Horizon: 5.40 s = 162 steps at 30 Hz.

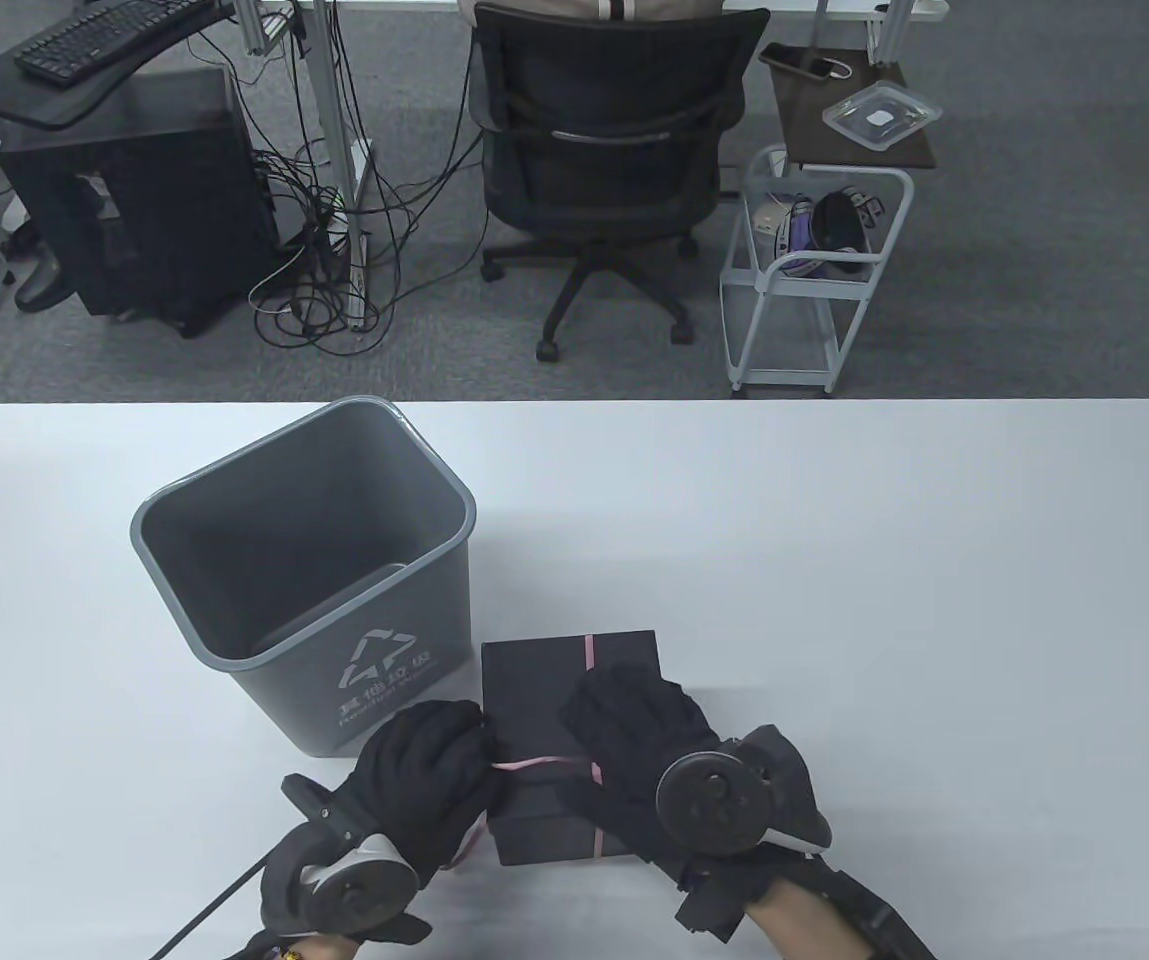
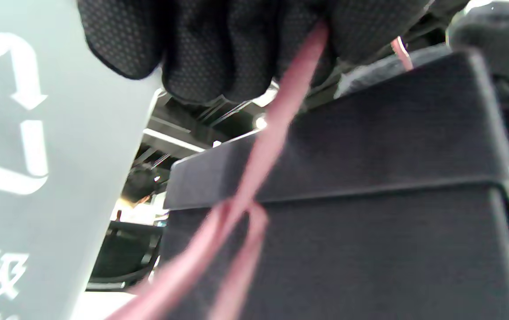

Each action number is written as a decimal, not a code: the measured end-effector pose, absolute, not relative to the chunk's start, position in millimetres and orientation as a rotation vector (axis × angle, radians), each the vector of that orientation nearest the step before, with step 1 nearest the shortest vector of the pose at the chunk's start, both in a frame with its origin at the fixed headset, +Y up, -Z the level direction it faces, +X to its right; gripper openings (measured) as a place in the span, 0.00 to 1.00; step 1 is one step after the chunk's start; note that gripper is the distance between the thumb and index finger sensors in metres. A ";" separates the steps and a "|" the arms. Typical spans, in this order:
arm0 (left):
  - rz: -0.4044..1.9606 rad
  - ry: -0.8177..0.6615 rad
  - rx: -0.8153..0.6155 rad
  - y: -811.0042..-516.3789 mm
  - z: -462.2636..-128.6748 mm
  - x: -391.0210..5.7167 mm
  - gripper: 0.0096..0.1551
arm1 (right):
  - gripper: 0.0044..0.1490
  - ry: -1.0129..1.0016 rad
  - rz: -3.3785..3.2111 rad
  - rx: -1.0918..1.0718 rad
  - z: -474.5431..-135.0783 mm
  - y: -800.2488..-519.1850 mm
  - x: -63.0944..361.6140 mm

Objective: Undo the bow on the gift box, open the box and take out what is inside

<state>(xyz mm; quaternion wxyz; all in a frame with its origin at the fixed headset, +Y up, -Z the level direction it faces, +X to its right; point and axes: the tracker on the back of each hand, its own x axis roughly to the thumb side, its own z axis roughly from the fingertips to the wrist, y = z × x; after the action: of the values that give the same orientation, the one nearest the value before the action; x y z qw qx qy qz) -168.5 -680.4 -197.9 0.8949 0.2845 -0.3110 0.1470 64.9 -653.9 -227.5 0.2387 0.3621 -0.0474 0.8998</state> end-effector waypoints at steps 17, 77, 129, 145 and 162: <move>0.252 -0.602 0.533 -686.8 -208.8 -175.5 0.21 | 0.23 -0.379 2.366 0.923 -238.8 -639.0 72.4; 0.533 -0.430 0.184 -702.6 -211.2 -159.9 0.57 | 0.38 -0.323 2.377 0.558 -253.8 -696.8 149.1; 0.200 -0.475 0.355 -699.9 -209.3 -125.3 0.62 | 0.47 -0.118 2.277 0.526 -256.5 -715.5 121.9; 0.268 -0.552 0.379 -701.4 -209.1 -132.7 0.42 | 0.47 -0.122 2.259 0.472 -263.2 -716.2 134.6; 0.579 -0.260 0.075 -716.4 -237.5 -188.3 0.39 | 0.41 -0.097 2.257 0.478 -261.5 -717.6 137.3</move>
<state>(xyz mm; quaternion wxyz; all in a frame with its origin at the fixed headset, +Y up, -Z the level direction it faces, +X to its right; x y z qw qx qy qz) -188.3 -716.4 -237.5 0.9494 0.0369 -0.1279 0.2845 137.3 -717.6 -261.5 0.4045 0.1892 -0.0384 0.8939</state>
